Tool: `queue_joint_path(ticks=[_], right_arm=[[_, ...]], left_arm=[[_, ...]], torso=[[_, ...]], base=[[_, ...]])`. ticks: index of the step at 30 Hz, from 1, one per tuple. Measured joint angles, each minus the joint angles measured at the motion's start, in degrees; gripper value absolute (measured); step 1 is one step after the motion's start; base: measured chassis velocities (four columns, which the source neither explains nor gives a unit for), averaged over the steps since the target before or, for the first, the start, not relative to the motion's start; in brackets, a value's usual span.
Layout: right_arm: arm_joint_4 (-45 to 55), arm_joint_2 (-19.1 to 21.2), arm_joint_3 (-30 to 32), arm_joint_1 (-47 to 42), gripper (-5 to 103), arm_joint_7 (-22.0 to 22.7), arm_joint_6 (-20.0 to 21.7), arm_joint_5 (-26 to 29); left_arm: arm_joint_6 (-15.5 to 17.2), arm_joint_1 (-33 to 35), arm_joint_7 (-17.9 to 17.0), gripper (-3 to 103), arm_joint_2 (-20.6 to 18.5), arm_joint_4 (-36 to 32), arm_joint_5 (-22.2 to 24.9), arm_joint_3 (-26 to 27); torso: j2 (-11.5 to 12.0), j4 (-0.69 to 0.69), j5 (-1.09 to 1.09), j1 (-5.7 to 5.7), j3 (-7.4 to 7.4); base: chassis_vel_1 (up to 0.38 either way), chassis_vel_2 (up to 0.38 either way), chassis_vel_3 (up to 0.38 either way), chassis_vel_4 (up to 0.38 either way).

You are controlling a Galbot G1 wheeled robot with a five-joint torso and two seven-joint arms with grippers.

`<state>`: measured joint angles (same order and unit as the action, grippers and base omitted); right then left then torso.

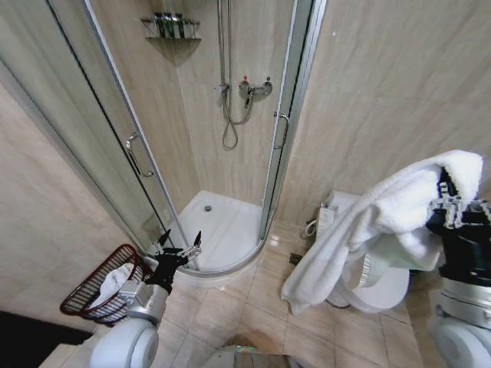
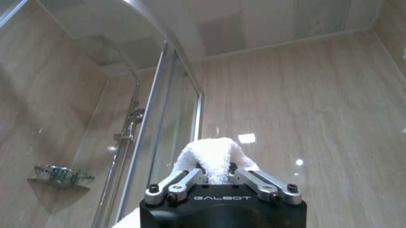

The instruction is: Discard the used towel into the hamper.

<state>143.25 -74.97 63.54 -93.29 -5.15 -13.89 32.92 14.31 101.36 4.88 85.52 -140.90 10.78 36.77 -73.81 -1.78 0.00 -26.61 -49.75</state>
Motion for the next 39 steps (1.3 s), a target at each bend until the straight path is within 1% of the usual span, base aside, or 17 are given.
queue_joint_path(ticks=[6, 7, 11, 12, 16, 39], right_arm=[[0.0, 0.2, 0.0, 0.1, 10, 0.1, 0.1, 0.1], [0.0, 0.2, 0.0, 0.1, 10, 0.1, 0.1, 0.1], [0.0, 0.6, 0.0, 0.4, 10, 0.1, 0.2, 0.1], [0.0, 0.6, 0.0, 0.4, 10, 0.1, 0.2, 0.1], [0.0, 0.7, -0.1, 0.4, 10, 0.1, 0.2, 0.3], [0.0, 0.2, -0.3, -0.3, 10, -0.7, -0.2, -0.1]], left_arm=[[0.0, 0.0, 0.0, 100, 0.0, 0.0, 0.0, 0.0], [0.0, 0.0, 0.0, 100, 0.0, 0.0, 0.0, 0.0], [0.0, 0.0, 0.0, 100, 0.0, 0.0, 0.0, 0.0], [0.0, 0.0, 0.0, 100, 0.0, 0.0, 0.0, 0.0], [0.0, 0.0, 0.0, 100, 0.0, 0.0, 0.0, 0.0], [0.0, 0.0, 0.0, 100, 0.0, 0.0, 0.0, 0.0]], torso=[[-2.1, 0.0, 0.0, -0.94, -1.12], [-2.1, 0.0, 0.0, -0.94, -1.12], [-3.8, 0.0, 0.0, -1.75, -2.05], [-3.8, 0.0, 0.0, -1.75, -2.05], [-5.0, 0.0, 0.0, -2.29, -2.72], [-5.1, 0.01, 0.0, -2.3, -2.81]], base=[[0.0, 0.0, 0.0, 0.0], [0.0, 0.0, 0.0, 0.0], [0.0, 0.0, 0.0, 0.0], [0.0, 0.0, 0.0, 0.0], [0.0, 0.0, 0.0, 0.0], [0.002, 0.003, 0.005, 0.006]])
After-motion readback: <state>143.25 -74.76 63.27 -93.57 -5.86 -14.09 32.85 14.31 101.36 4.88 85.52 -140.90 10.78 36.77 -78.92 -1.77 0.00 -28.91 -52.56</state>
